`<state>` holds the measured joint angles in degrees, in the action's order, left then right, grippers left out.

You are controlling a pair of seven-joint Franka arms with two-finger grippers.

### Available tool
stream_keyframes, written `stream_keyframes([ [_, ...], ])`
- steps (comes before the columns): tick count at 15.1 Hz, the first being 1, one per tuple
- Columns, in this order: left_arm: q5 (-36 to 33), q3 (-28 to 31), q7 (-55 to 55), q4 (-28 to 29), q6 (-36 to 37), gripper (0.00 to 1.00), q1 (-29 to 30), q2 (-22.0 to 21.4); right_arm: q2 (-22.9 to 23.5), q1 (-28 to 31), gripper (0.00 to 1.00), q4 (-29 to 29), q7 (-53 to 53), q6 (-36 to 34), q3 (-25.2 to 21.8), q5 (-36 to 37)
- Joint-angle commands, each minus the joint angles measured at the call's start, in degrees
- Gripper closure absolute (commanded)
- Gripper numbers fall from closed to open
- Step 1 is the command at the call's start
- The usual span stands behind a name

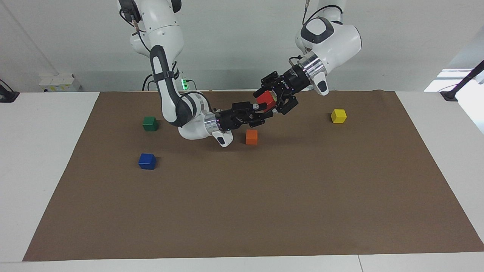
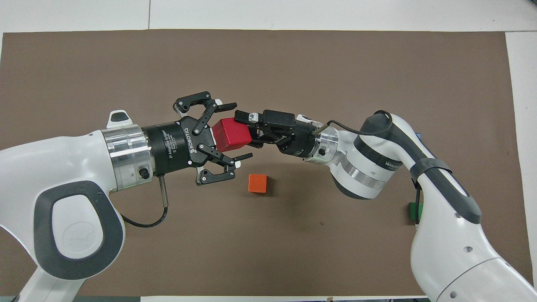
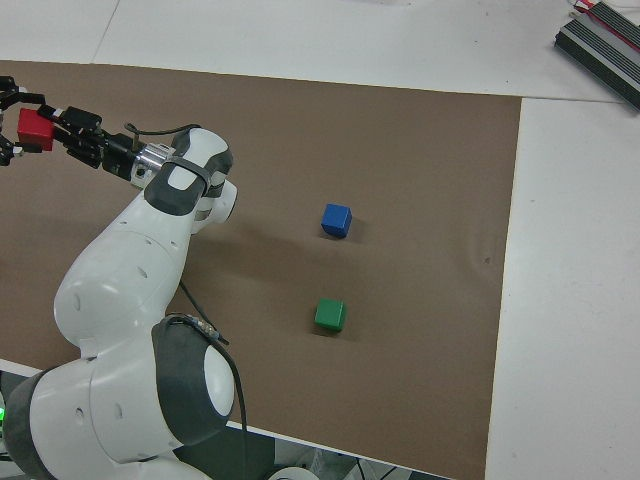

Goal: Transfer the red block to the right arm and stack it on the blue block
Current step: 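Open the left gripper and pull the red block away with the right gripper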

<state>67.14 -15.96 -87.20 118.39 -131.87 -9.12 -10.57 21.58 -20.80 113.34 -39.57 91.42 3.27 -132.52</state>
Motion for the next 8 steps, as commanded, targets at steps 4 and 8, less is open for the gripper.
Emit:
stream_keyframes([
  [4, -12.9, 0.3, 1.2, 1.0, 12.3, 0.0, 7.9, -2.7, -5.8, 1.8, 1.0, -2.4, 12.8, 10.6, 0.1, 5.6],
  [8, -24.1, 0.8, 2.1, 0.2, 15.1, 0.0, 12.2, -2.3, -14.0, 5.8, 1.0, -3.0, 28.4, 19.2, 0.0, 21.3],
])
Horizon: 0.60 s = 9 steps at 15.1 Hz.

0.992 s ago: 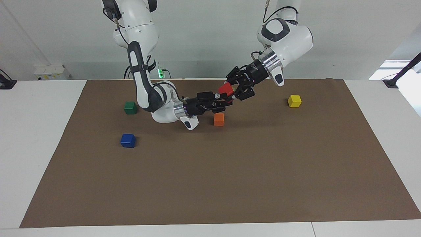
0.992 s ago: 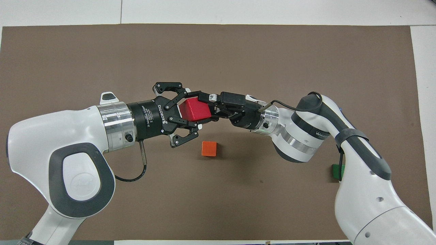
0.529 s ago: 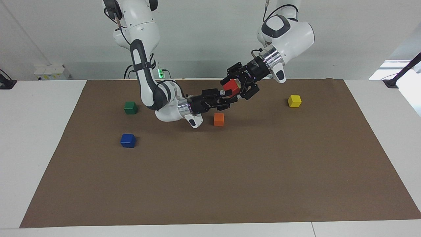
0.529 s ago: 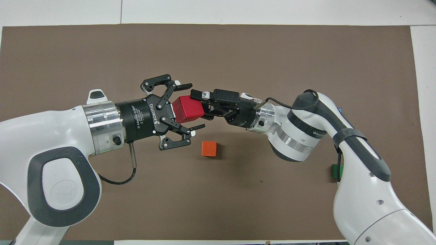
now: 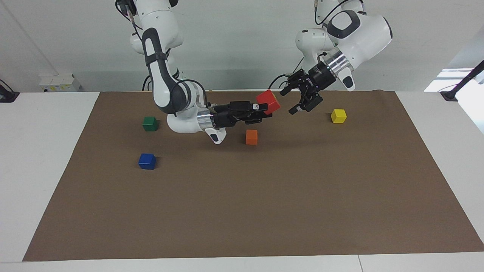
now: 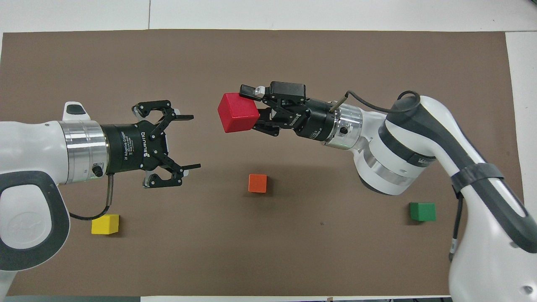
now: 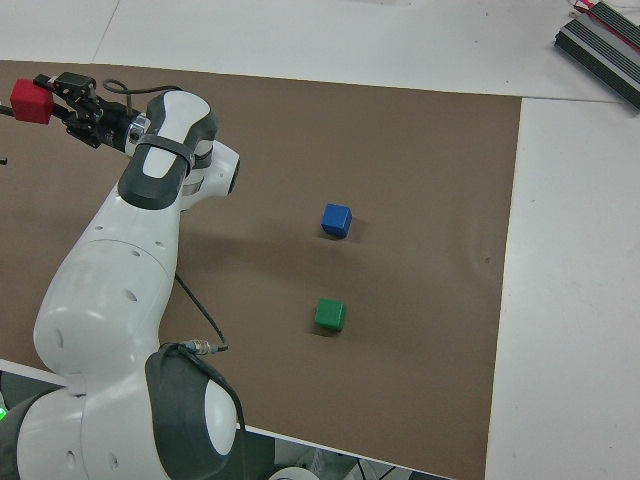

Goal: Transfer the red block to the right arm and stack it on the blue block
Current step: 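Open the left gripper and pull the red block away with the right gripper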

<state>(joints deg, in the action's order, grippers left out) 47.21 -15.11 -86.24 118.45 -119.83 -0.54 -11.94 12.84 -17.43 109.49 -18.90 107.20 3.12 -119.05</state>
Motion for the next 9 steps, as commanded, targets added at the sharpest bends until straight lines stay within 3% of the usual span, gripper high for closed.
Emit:
stream_keyframes([
  [1, -6.3, 0.0, 1.2, -0.5, 3.7, 0.0, 5.6, -0.7, -7.0, 4.1, 1.0, 0.6, 11.6, 3.9, 0.2, 12.7],
  [3, -11.0, 0.0, 5.0, -1.2, 6.7, 0.0, 9.6, -0.6, -10.5, 6.5, 1.0, 0.7, 18.1, 3.9, 0.1, 21.2],
  [6, -18.2, 0.1, 14.1, -1.6, 8.1, 0.0, 10.6, -0.4, -15.1, 11.4, 1.0, 0.4, 27.8, 2.5, 0.2, 38.9],
  [9, -25.7, 0.1, 26.0, -1.6, 8.1, 0.0, 12.1, -0.3, -18.9, 16.3, 1.0, -0.6, 32.2, -3.3, 0.1, 55.8],
])
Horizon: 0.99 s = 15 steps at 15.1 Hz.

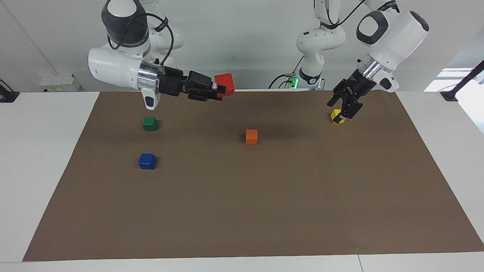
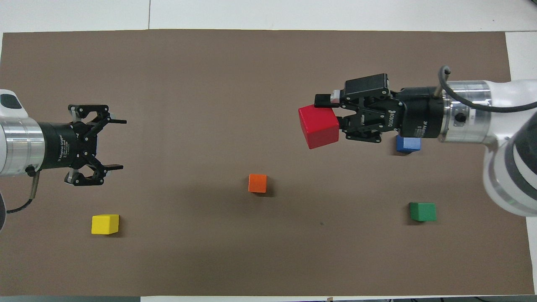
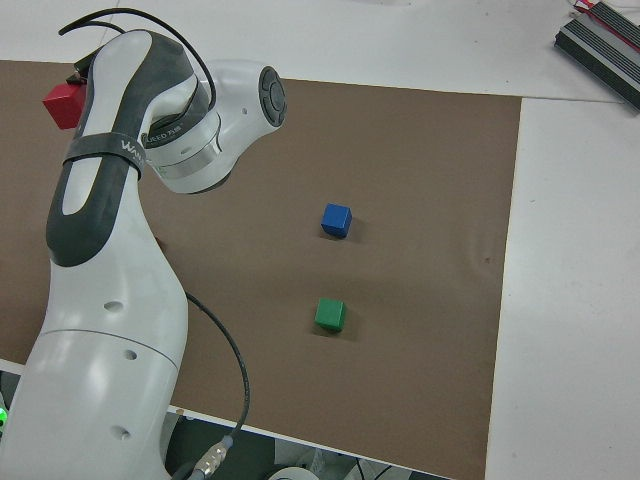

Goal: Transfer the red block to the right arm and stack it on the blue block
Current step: 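Carry the red block over the blue block with the right gripper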

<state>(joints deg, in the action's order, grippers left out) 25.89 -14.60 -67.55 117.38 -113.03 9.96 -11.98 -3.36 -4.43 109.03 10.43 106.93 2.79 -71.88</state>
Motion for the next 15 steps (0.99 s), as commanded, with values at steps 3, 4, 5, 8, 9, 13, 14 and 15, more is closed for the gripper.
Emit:
stream_keyframes([
  [3, -11.5, -0.4, 23.6, -2.1, 2.2, 0.0, 2.6, 1.0, -3.1, 7.1, 1.0, -4.1, 3.2, -9.0, 0.4, 22.8],
  [4, -13.1, -0.4, 26.0, -4.2, 3.8, 0.0, 2.7, 2.9, -3.1, 7.6, 1.0, -5.1, 3.1, -9.3, 0.4, 27.7],
  [5, -15.1, -0.4, 26.8, -7.3, 5.6, 0.0, 2.6, 5.4, -3.1, 7.7, 1.0, -6.4, 2.9, -9.3, 0.4, 33.8],
  [8, -20.1, -0.5, 28.4, -15.0, 10.0, 0.0, 2.7, 11.3, -3.1, 7.8, 1.0, -7.0, 0.2, -9.3, 0.5, 47.8],
  [9, -22.2, -0.5, 30.8, -17.9, 12.1, 0.0, 2.3, 13.4, -3.1, 8.6, 1.0, -6.9, -1.3, -9.4, 0.5, 51.0],
  [13, -25.9, -0.1, 42.0, -26.7, 17.8, 0.0, 1.5, 19.7, -3.1, 9.6, 1.0, -6.3, -5.6, -8.8, 0.5, 64.0],
  [14, -26.2, -0.1, 42.8, -27.8, 18.5, 0.0, 1.5, 20.1, -3.1, 9.6, 1.0, -6.2, -5.7, -8.1, 0.5, 66.7],
  [15, -27.4, 0.1, 43.1, -28.1, 18.5, 0.0, 0.6, 20.7, -3.1, 9.5, 1.0, -6.0, -5.6, -6.7, 0.5, 69.4],
])
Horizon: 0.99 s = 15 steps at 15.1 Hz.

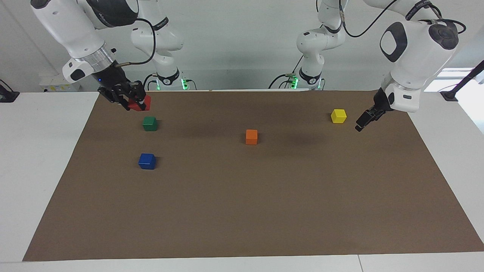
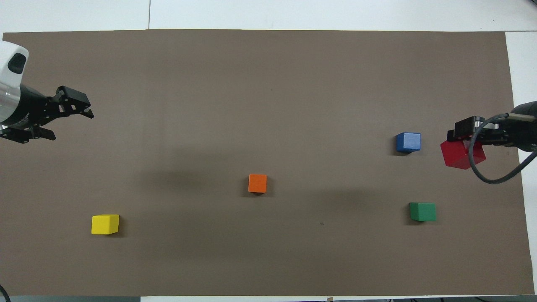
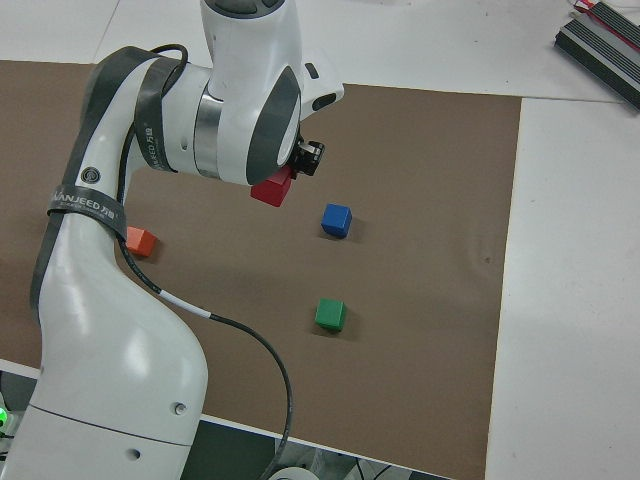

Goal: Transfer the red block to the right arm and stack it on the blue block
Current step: 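Carry the red block over the blue block with the right gripper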

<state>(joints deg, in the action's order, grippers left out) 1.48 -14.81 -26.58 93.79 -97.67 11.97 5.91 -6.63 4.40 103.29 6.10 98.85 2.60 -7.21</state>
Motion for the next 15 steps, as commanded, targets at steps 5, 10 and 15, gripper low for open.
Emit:
stream_keyframes([
  [5, -6.3, 5.3, 9.0, -0.5, 9.9, 0.0, -8.8, -2.4, 0.6, 1.8, 1.0, 5.5, -1.4, 17.3, 0.8, 8.4],
  [10, -6.1, 6.7, 14.2, 4.9, 9.4, 0.0, -10.4, -6.5, 1.6, 1.4, 1.0, 15.8, -1.4, 38.1, 0.8, 11.9],
  [15, -6.0, 6.8, 14.1, 6.2, 8.1, 0.0, -11.2, -7.1, 1.4, 1.3, 1.0, 25.1, -0.8, 53.6, 0.8, 12.1],
])
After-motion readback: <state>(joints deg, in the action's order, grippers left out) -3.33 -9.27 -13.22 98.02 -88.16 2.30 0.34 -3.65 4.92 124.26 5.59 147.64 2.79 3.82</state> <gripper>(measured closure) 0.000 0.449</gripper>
